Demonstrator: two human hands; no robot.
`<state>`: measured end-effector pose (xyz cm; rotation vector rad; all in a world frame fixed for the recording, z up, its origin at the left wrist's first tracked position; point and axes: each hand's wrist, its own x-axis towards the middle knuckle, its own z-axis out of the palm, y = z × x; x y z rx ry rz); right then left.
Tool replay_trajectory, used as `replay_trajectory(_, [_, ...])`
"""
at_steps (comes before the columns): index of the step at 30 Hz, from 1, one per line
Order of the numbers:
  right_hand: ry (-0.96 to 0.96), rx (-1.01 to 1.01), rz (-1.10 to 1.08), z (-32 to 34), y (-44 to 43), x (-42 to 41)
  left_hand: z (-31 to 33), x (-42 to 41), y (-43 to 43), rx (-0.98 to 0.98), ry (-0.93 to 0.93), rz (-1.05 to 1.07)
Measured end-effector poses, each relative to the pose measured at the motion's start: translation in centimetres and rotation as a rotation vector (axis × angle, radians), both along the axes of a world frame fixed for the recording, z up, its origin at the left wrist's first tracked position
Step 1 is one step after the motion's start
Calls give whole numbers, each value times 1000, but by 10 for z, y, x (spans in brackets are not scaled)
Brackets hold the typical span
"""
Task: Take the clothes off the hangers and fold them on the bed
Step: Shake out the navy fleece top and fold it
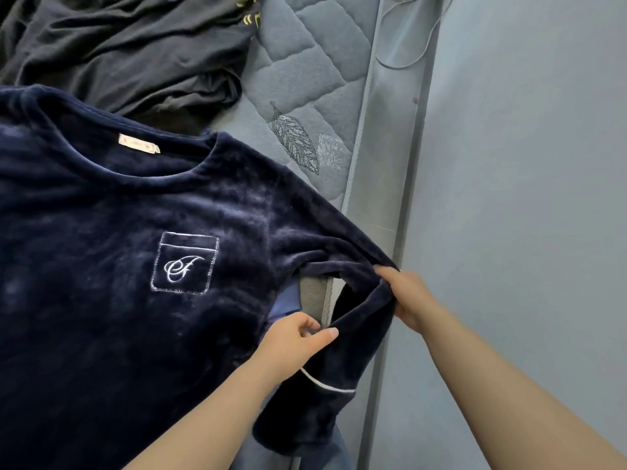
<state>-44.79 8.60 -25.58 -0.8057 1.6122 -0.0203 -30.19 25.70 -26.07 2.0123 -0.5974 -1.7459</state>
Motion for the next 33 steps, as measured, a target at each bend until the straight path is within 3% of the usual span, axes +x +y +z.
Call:
replay_trajectory(7, [-73, -81, 103, 36, -27, 3, 16, 6, -28, -44, 99, 260])
replay_trajectory(12, [-113, -126, 224, 55, -27, 1, 29, 1, -56, -55, 610, 879])
replay_trajectory(14, [-150, -185, 283, 59, -25, -4, 29, -5, -61, -19, 657, 1145])
replay_trajectory(16, [-145, -251, 301, 59, -22, -9, 29, -12, -59, 35, 666, 1253])
replay_trajectory(20, [114, -518, 276, 47, -18, -16, 29, -23, -53, 97, 666, 1329])
replay_trajectory(22, [146, -545, 227, 39, -15, -17, 27, -20, -51, 90, 646, 1391])
replay_trajectory(33, [-128, -98, 240, -3, 13, -9, 25, 0, -56, -45, 665, 1043])
